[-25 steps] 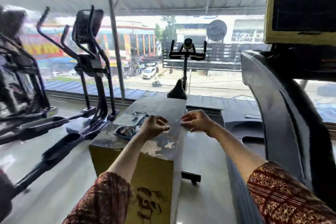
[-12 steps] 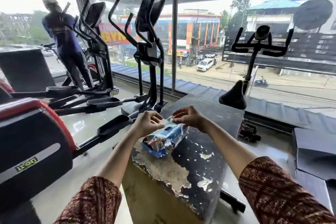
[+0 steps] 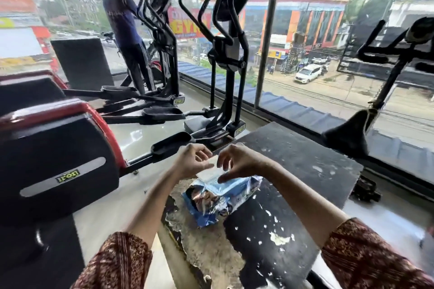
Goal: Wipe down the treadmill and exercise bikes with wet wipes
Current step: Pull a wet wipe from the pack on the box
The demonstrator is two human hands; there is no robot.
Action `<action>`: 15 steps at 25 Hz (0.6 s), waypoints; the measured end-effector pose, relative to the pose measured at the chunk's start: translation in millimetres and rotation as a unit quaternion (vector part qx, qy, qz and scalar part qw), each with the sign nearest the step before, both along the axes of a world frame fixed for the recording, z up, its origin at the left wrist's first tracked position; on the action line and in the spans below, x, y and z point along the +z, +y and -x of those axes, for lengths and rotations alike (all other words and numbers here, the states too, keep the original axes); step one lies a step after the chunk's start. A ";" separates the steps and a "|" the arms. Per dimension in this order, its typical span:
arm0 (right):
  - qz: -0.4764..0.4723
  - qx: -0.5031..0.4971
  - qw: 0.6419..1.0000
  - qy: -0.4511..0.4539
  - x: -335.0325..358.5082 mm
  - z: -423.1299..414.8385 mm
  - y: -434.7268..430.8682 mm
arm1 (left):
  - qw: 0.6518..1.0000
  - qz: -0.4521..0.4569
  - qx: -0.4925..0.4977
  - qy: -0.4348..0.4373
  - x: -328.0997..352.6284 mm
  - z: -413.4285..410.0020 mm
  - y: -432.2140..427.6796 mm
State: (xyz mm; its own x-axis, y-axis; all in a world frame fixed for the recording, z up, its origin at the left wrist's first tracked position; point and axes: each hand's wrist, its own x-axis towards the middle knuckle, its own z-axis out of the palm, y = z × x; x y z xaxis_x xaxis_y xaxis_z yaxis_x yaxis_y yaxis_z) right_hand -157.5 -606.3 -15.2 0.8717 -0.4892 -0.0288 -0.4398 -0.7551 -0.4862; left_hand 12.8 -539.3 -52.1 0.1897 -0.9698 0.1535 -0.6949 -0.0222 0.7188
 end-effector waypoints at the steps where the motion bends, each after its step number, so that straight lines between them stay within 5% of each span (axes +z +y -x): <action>1: 0.029 0.005 0.999 0.018 -2.6 -3.0 -1.5 | 1.000 -0.001 0.017 0.007 -2.8 -1.5 -0.1; 4: 0.084 0.007 0.995 0.058 -6.0 -6.8 -6.0 | 0.999 -0.005 0.050 0.014 -7.8 -6.1 1.6; 10: 0.145 0.008 0.989 -0.013 -8.8 3.8 -26.6 | 0.997 -0.011 0.078 0.006 -8.6 -2.5 5.6; 15: 0.204 0.188 0.959 0.052 -7.1 6.5 -35.2 | 0.997 -0.013 0.080 0.010 -6.7 2.2 8.6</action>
State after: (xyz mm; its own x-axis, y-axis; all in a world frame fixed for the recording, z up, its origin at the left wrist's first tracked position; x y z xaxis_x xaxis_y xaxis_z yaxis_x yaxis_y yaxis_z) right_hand -164.0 -641.5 -22.2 0.9916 -0.1290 0.0020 -0.1283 -0.9880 -0.0854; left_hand 10.6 -530.6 -58.8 0.3443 -0.9306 0.1241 -0.6662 -0.1490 0.7307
